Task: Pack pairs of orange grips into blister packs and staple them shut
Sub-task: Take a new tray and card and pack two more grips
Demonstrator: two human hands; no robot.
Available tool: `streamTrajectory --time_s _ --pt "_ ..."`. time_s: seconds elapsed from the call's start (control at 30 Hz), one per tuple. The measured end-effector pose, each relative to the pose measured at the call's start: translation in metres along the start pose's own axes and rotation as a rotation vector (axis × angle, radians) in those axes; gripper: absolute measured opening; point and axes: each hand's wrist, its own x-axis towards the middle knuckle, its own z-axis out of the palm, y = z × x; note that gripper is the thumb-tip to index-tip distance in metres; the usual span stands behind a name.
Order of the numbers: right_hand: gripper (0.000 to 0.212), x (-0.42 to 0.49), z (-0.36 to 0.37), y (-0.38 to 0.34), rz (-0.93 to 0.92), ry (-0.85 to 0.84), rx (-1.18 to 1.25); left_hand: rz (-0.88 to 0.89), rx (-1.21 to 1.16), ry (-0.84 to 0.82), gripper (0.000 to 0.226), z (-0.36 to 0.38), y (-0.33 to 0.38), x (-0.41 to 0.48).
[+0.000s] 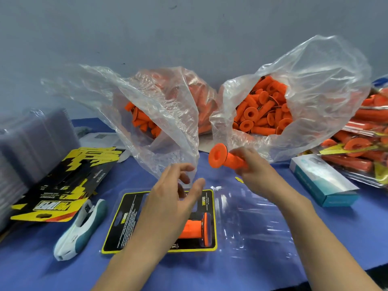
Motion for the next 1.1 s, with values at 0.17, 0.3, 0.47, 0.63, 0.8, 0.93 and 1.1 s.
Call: streamTrajectory --time_s 0.17,0.3,0.47,0.63,0.8,0.93,1.1 --pt "0.053 -0.035 0.000 -0.044 -0.223 -0.008 0.294 0.195 0.085 0.054 0.038 -0.002 0.009 -0.003" --pt "0.052 -0.054 0.007 -0.050 -0.229 -0.015 0.340 0.311 0.181 0.150 0.037 -0.005 0.012 -0.007" --pt "0.052 -0.064 0.011 -0.047 -0.247 -0.014 0.351 0.470 0.330 0.257 0.020 -0.005 0.011 -0.008" --pt "0.046 -0.068 0.016 -0.045 -0.224 -0.081 0.476 0.576 0.319 0.290 0.014 -0.003 0.009 -0.009" --pt "0.039 -0.070 0.021 -0.041 -0.206 -0.142 0.544 0.577 0.304 0.247 0.010 -0.002 0.010 -0.010" --pt "0.040 -0.066 0.018 -0.040 -0.205 -0.134 0.486 0.540 0.335 0.191 0.014 -0.001 0.011 -0.008" --pt "0.049 -0.032 0.000 -0.027 -0.143 -0.025 -0.063 0.265 0.142 0.065 0.026 -0.013 -0.012 0.020"
